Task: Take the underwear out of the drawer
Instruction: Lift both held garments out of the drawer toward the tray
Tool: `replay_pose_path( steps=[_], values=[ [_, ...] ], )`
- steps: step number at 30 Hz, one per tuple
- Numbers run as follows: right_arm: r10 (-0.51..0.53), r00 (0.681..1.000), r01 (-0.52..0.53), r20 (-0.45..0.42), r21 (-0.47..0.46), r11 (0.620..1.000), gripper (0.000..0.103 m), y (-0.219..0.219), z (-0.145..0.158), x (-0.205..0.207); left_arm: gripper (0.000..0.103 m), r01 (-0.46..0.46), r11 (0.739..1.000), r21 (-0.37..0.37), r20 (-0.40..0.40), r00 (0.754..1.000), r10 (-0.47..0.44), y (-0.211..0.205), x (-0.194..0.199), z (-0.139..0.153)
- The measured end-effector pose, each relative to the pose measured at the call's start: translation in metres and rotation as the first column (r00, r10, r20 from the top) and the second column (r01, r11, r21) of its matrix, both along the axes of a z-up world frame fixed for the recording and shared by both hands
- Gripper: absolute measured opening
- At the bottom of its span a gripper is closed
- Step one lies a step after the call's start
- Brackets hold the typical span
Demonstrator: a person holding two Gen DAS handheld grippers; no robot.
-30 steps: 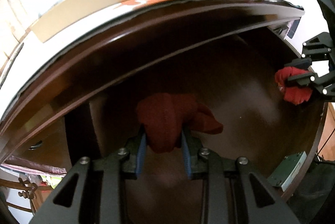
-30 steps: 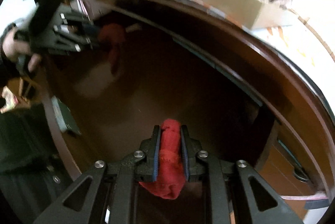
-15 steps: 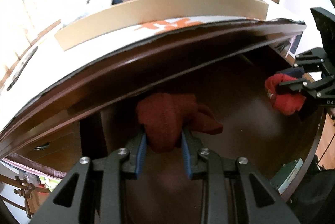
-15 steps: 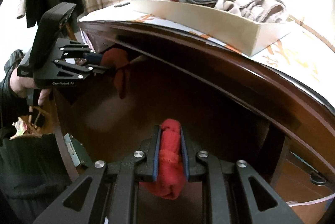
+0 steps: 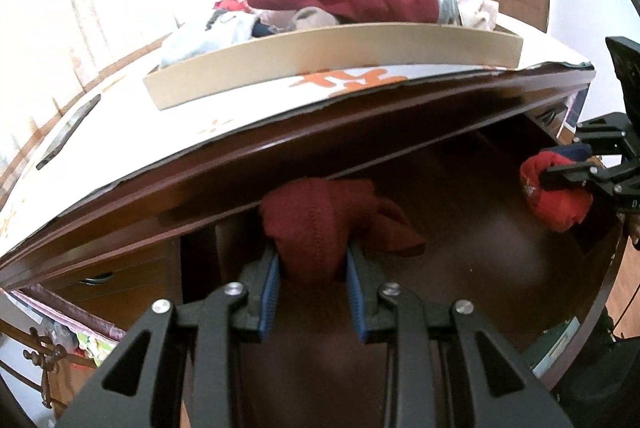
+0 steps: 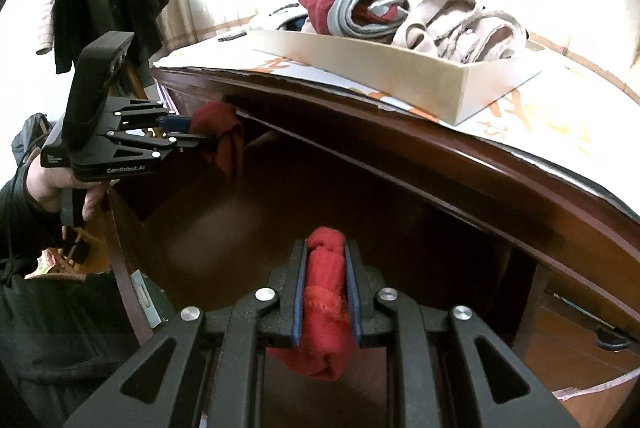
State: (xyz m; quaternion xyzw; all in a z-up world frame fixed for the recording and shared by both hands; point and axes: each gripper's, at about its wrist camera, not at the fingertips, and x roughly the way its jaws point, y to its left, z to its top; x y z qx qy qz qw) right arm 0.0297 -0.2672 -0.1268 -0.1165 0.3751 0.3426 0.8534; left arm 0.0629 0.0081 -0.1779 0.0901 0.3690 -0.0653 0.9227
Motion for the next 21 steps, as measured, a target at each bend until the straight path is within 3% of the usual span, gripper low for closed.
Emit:
replay_pose_path(
  steps=[21],
  values=[
    [-0.018, 0.991, 0.009, 0.13, 0.064, 0.998, 0.019, -0.014, 0.016, -0.023, 0.028, -0.067, 0.995, -0.071, 0.141, 0.987, 0.076, 0.015, -0.017, 0.015]
  ],
)
